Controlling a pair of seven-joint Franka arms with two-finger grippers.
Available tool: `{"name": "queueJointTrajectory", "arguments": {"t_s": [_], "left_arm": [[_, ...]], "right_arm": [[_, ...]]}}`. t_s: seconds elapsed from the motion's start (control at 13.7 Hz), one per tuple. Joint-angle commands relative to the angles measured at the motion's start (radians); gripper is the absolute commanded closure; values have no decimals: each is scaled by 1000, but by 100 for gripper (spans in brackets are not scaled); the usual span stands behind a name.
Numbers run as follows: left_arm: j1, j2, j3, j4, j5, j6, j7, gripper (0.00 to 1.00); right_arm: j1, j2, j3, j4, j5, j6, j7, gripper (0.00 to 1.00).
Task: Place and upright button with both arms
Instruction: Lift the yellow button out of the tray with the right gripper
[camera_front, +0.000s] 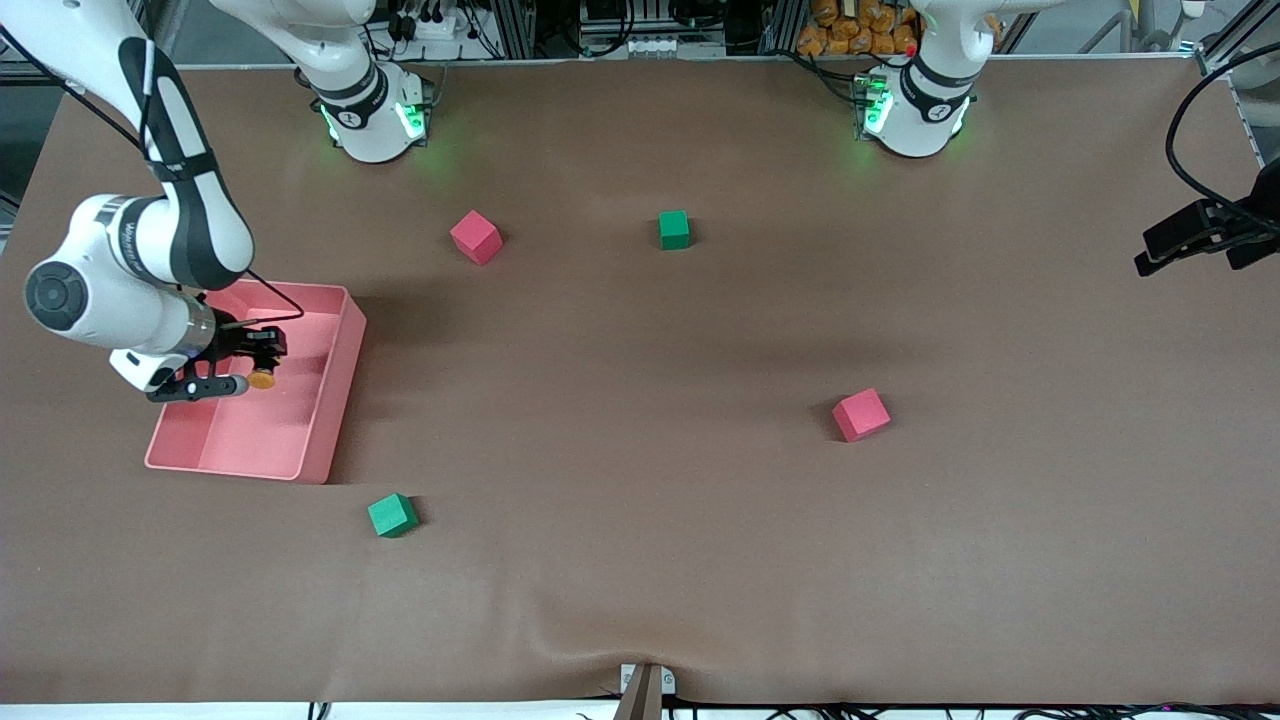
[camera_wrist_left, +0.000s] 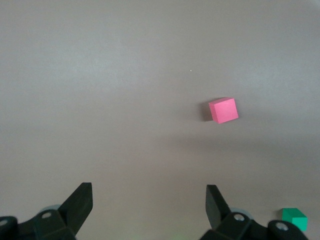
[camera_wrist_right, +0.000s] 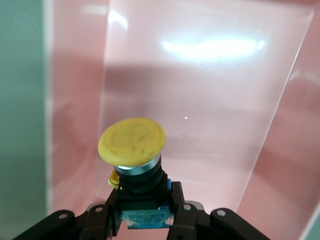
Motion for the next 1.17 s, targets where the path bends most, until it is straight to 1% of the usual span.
{"name": "queueJointTrajectory", "arguments": {"t_s": [0.0, 0.15, 0.29, 0.37, 0.44, 0.51, 0.59, 0.66, 0.73, 0.8, 0.95, 1.02, 1.1], "left_arm": [[-2, -6, 0, 1, 8, 7, 14, 0], [-2, -6, 0, 1, 7, 7, 16, 0], [-2, -9, -2, 1, 7, 5, 16, 0], [-3, -9, -3, 1, 5, 5, 16, 0], [-3, -7, -16, 1, 5, 7, 14, 0], [-2, -6, -19, 1, 5, 7, 14, 0], [-2, -6, -19, 0, 7, 5, 16, 0], [-3, -6, -22, -2, 7, 5, 16, 0], [-3, -6, -29, -3, 8, 4, 16, 0], [-2, -6, -29, -5, 8, 2, 16, 0], [-3, -6, -29, -5, 7, -1, 16, 0], [-3, -6, -29, -5, 10, -1, 16, 0], [-5, -4, -36, -5, 17, -1, 20, 0]], "right_arm": [[37, -6, -2, 92, -4, -108, -12, 100], [68, -5, -2, 136, 2, -156, -11, 100], [133, 9, -2, 166, 12, -205, -11, 100], [191, 11, -2, 166, 60, -202, 0, 100], [248, 12, -5, 169, 131, -195, 2, 100], [287, 26, -5, 182, 180, -190, 5, 100], [333, 66, -5, 219, 212, -181, 6, 100], [368, 121, -4, 274, 228, -182, 0, 100], [426, 182, -2, 337, 231, -184, 2, 100], [477, 222, -2, 383, 248, -184, 8, 100], [567, 273, -5, 448, 375, -181, 49, 100], [594, 305, -5, 483, 412, -176, 130, 100], [615, 343, -5, 527, 427, -178, 208, 100]]}}
